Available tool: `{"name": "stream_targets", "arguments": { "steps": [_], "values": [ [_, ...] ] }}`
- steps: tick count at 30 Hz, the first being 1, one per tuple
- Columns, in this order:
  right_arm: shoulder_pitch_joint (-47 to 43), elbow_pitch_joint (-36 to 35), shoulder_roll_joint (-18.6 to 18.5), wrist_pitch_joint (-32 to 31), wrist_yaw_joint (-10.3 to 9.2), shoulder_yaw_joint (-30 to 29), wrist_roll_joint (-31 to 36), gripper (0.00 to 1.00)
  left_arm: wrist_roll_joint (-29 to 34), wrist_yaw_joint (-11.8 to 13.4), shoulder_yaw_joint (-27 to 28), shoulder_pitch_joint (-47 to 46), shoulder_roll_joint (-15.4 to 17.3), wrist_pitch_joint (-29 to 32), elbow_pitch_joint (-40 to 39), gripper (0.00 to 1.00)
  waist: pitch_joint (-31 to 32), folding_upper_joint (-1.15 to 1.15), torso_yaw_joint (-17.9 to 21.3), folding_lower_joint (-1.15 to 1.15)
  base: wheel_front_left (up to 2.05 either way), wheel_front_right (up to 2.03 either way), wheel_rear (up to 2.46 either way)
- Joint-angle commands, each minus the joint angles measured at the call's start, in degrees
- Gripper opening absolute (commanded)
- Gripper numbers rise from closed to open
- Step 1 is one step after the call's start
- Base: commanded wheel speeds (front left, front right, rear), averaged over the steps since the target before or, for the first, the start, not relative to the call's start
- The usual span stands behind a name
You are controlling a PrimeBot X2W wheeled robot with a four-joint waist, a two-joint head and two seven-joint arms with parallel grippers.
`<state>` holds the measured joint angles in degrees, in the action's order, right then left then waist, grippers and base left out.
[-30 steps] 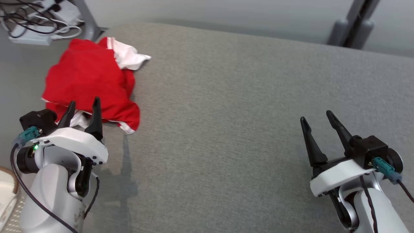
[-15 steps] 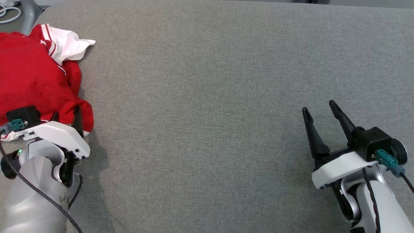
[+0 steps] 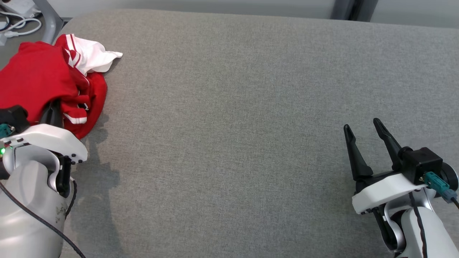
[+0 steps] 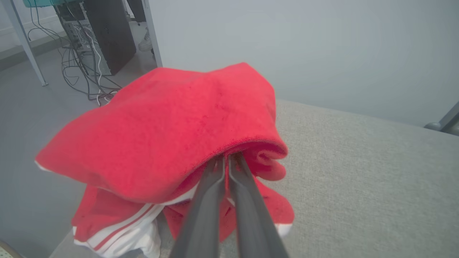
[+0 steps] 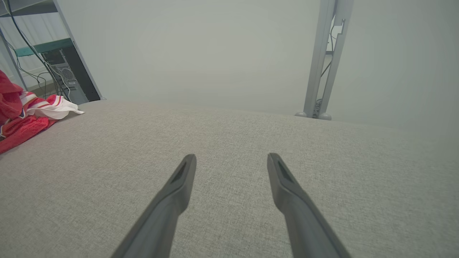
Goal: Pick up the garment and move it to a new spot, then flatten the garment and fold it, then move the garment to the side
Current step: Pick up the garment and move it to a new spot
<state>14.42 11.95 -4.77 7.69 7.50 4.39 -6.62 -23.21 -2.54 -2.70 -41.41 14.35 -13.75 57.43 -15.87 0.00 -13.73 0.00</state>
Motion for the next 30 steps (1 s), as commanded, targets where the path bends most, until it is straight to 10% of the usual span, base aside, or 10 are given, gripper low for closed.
{"name": "stream_targets", "arguments": {
  "steps": [1, 17, 30],
  "values": [
    [-0.74, 0.09, -0.05, 0.65, -0.02, -0.35, -0.16, 1.00, 0.34, -0.32, 0.22, 0.51, 1.09, -0.56, -1.72, 0.00, 1.52, 0.00, -0.55, 0.00, 0.00, 0.00, 0.00],
    [-4.24, 1.64, 1.59, 3.44, -0.02, -2.82, -0.86, 1.00, 2.01, 8.25, 0.33, 21.88, 1.98, 6.86, -45.44, 0.00, 11.32, 0.00, 2.69, 0.00, 0.00, 0.00, 0.00],
    [-4.62, -1.12, 1.73, 2.77, -0.02, -1.22, -2.62, 1.00, 4.18, 11.33, -6.26, 31.78, 0.28, 16.97, -73.29, 0.00, 10.38, 0.00, 14.96, 0.00, 0.00, 0.00, 0.00]
  ]
}}
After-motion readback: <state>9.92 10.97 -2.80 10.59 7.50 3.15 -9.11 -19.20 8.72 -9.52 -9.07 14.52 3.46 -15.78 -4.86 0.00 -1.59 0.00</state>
